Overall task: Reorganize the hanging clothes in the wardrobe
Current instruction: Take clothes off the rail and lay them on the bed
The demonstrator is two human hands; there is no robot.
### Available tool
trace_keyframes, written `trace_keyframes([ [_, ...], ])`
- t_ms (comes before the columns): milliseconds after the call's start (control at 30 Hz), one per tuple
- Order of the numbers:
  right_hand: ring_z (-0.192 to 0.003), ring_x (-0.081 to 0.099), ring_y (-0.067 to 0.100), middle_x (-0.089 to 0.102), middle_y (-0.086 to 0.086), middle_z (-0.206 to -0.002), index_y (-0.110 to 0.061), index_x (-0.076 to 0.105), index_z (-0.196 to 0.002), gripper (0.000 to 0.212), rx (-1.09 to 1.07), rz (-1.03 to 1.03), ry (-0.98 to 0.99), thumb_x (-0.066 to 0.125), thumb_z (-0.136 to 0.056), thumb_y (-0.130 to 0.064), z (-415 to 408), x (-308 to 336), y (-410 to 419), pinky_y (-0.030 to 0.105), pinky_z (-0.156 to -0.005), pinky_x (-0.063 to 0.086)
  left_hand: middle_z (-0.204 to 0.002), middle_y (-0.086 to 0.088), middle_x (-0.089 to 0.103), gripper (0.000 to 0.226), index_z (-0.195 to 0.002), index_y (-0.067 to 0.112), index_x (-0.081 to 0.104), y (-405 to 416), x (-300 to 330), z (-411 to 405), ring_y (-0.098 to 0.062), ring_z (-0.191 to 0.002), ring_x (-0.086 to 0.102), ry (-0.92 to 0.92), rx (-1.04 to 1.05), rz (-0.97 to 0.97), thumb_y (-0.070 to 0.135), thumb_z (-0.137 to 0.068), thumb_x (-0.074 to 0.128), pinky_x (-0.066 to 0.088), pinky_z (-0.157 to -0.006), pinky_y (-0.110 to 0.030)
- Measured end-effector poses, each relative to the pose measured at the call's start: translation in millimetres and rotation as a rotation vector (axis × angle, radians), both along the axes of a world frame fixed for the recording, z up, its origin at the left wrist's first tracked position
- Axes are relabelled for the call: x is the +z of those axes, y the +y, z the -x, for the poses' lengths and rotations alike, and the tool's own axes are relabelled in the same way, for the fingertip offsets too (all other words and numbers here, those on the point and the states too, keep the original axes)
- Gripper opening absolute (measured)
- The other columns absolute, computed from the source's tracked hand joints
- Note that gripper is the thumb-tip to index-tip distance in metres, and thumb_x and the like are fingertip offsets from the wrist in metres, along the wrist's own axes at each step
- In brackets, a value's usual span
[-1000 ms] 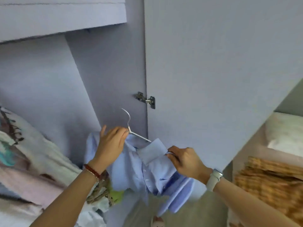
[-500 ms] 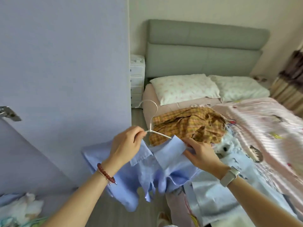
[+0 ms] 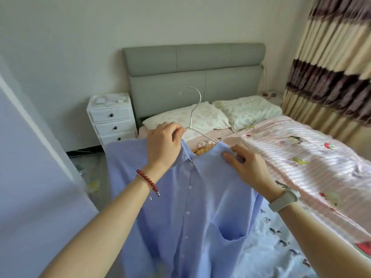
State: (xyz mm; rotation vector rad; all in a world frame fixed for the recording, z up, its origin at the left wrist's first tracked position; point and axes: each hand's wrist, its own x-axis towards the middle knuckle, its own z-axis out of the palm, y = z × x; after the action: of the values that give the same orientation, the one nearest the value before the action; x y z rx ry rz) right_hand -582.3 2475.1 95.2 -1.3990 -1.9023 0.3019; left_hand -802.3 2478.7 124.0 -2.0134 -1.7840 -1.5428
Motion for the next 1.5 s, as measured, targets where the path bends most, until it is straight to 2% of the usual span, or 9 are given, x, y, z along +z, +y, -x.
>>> trace_keyframes([
  [133, -0.047, 0.039, 0.007, 0.038, -0.007, -0.047, -0.031, 0.042, -0.059, 0.030, -0.068, 0.030, 0.120, 0.057, -0.085, -0.034, -6, -2, 62, 0.023, -0.051, 0.032, -0.108, -0.004, 0.064, 0.020, -0.106, 0.016, 0.066, 71, 13, -20, -0.028, -0.105, 0.054, 0.099, 0.152, 0.013, 0.023, -0.090, 0.056, 0.029, -0.096, -0.043],
  [267, -0.046, 0.038, 0.008, 0.041, -0.008, -0.045, -0.022, 0.049, -0.066, 0.025, -0.053, 0.076, 0.299, 0.056, -0.086, -0.035, -8, -4, 117, 0.023, -0.047, 0.025, -0.152, -0.006, 0.022, 0.055, -0.142, 0.023, 0.032, 124, 3, -46, -0.030, -0.141, 0.012, 0.195, 0.177, 0.167, 0.032, -0.091, 0.049, 0.007, -0.109, -0.054],
  [367, -0.046, 0.040, 0.004, 0.047, -0.017, -0.047, -0.028, 0.044, -0.058, 0.031, -0.072, 0.110, 0.391, 0.055, -0.087, -0.033, -23, -7, 157, 0.023, -0.047, 0.022, -0.156, -0.006, 0.006, 0.061, -0.146, 0.026, 0.018, 158, -13, -70, -0.032, -0.142, 0.002, 0.212, 0.099, 0.195, 0.033, -0.093, 0.047, 0.004, -0.109, -0.056],
  [567, -0.048, 0.031, 0.005, 0.033, -0.010, -0.049, -0.023, 0.035, -0.055, 0.040, -0.275, 0.244, 0.461, 0.055, -0.089, -0.027, -91, -66, 231, 0.026, -0.049, 0.023, -0.157, -0.001, -0.004, 0.060, -0.147, 0.030, 0.007, 219, -86, -128, -0.026, -0.143, -0.006, 0.254, -0.094, 0.464, 0.038, -0.096, 0.038, 0.002, -0.111, -0.053],
  [700, -0.064, 0.043, 0.023, 0.047, 0.001, -0.060, -0.017, 0.044, -0.063, 0.029, -0.435, 0.335, 0.396, 0.051, -0.091, -0.022, -142, -139, 263, 0.029, -0.062, 0.027, -0.157, -0.001, -0.005, 0.059, -0.147, 0.030, 0.005, 242, -165, -161, -0.025, -0.143, -0.007, 0.300, -0.160, 0.732, 0.039, -0.097, 0.033, 0.002, -0.113, -0.052],
  [800, -0.087, 0.056, 0.035, 0.062, 0.022, -0.095, -0.002, 0.056, -0.097, 0.022, -0.528, 0.443, 0.295, 0.047, -0.092, -0.022, -169, -204, 282, 0.030, -0.065, 0.029, -0.157, -0.001, -0.004, 0.058, -0.147, 0.030, 0.005, 249, -231, -180, -0.026, -0.143, -0.005, 0.357, -0.195, 0.883, 0.039, -0.097, 0.032, 0.003, -0.113, -0.052],
  [1100, -0.105, 0.051, 0.040, 0.058, 0.021, -0.115, -0.010, 0.048, -0.117, 0.028, -0.606, 0.639, -0.036, 0.039, -0.093, -0.019, -227, -364, 308, 0.038, -0.072, 0.034, -0.156, -0.001, -0.004, 0.057, -0.146, 0.033, 0.006, 237, -400, -182, -0.027, -0.142, -0.006, 0.521, -0.181, 1.256, 0.043, -0.095, 0.031, 0.003, -0.110, -0.057],
  [1233, -0.128, 0.030, 0.034, 0.036, 0.013, -0.141, -0.011, 0.031, -0.136, 0.044, -0.495, 0.801, -0.268, 0.038, -0.093, -0.018, -236, -375, 308, 0.049, -0.099, 0.029, -0.156, -0.001, -0.002, 0.055, -0.145, 0.034, 0.011, 236, -418, -179, -0.028, -0.141, -0.006, 0.535, -0.188, 1.304, 0.046, -0.094, 0.029, 0.003, -0.111, -0.057],
  [1500, -0.141, 0.009, 0.028, 0.014, 0.011, -0.153, -0.011, 0.020, -0.144, 0.051, -0.326, 0.635, -0.317, 0.035, -0.096, -0.023, -161, -315, 287, 0.050, -0.112, 0.012, -0.156, -0.003, 0.005, 0.053, -0.146, 0.027, 0.017, 236, -358, -151, -0.025, -0.143, 0.000, 0.554, -0.105, 1.061, 0.036, -0.097, 0.033, 0.002, -0.111, -0.053],
])
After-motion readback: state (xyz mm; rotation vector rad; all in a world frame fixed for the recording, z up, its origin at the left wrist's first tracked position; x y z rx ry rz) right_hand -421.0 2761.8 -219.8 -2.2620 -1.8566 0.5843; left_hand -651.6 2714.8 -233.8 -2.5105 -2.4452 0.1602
